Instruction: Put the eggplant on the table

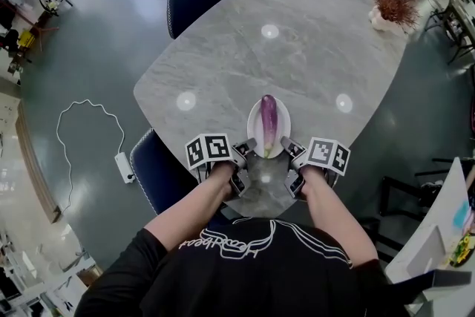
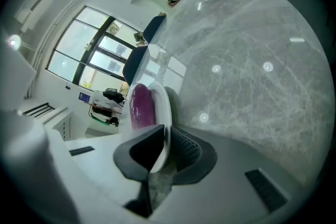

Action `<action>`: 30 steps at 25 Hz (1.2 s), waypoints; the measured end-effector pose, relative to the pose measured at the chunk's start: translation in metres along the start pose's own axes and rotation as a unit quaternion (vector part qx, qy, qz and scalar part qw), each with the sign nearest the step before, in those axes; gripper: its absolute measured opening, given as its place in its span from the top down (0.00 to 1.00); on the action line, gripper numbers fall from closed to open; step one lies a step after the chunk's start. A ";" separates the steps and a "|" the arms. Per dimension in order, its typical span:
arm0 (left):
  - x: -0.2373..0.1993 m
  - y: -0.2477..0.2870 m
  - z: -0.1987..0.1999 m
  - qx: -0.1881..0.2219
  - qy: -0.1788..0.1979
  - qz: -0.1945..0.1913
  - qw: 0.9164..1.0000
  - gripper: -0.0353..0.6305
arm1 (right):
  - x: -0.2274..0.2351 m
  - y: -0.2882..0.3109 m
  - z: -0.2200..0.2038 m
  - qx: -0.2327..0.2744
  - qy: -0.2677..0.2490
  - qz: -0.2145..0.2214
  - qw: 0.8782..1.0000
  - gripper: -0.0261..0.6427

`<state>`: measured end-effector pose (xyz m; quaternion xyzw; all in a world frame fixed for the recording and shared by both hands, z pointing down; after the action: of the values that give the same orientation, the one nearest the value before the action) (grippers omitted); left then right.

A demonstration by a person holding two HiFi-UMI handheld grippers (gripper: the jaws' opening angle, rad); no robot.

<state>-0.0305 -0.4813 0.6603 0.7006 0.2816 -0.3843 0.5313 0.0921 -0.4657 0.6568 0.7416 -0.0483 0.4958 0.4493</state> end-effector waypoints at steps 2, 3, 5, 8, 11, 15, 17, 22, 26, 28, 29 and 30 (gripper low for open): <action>0.000 0.001 0.000 -0.003 -0.002 -0.002 1.000 0.91 | 0.000 0.001 0.000 -0.002 -0.005 -0.006 1.000 0.93; 0.000 0.001 0.000 -0.002 -0.004 -0.004 1.000 0.91 | 0.000 0.001 0.000 -0.003 -0.008 -0.009 1.000 0.93; 0.000 0.002 0.000 -0.002 -0.007 -0.007 1.000 0.91 | 0.000 0.001 0.001 -0.004 -0.012 -0.015 1.000 0.93; 0.000 0.000 0.000 -0.003 0.002 -0.004 1.000 0.91 | 0.000 0.002 0.000 -0.005 -0.025 -0.023 0.999 0.93; 0.000 -0.002 0.001 0.001 0.014 -0.002 1.000 0.91 | 0.001 -0.001 -0.002 -0.004 -0.046 -0.035 0.998 0.90; 0.005 -0.004 0.003 0.006 0.021 -0.015 1.000 0.83 | 0.002 -0.007 0.001 0.009 -0.048 -0.035 0.998 0.88; 0.006 -0.005 0.005 0.008 0.025 -0.017 1.000 0.81 | 0.001 -0.010 0.002 0.018 -0.053 -0.030 0.998 0.88; 0.007 -0.012 0.007 0.023 0.029 -0.015 0.999 0.81 | 0.000 -0.022 0.003 0.031 -0.075 -0.027 0.996 0.88; 0.004 -0.023 0.004 0.041 0.022 -0.017 0.999 0.81 | -0.007 -0.040 0.003 0.053 -0.101 0.010 0.993 0.88; 0.008 -0.033 0.001 0.051 0.035 -0.022 0.998 0.81 | -0.014 -0.049 0.000 0.062 -0.105 0.038 0.992 0.88; 0.011 -0.039 -0.001 0.057 0.049 -0.024 0.997 0.81 | -0.018 -0.053 -0.003 0.066 -0.104 0.057 0.991 0.88; 0.016 -0.045 -0.003 0.062 0.069 -0.025 0.995 0.89 | -0.023 -0.059 -0.006 0.068 -0.104 0.076 0.989 0.88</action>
<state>-0.0574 -0.4658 0.6237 0.7496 0.3110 -0.3649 0.4564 0.1064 -0.4355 0.6031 0.8123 -0.1170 0.4509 0.3509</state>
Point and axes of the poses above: the fingertips, and each gripper's own axes: y forward along the fingers, x to its right, z out of its top, the point moved 2 cm from there along -y, backward along the fingers, and after that the axes turned 8 degrees about y, right-handed, at the moved point
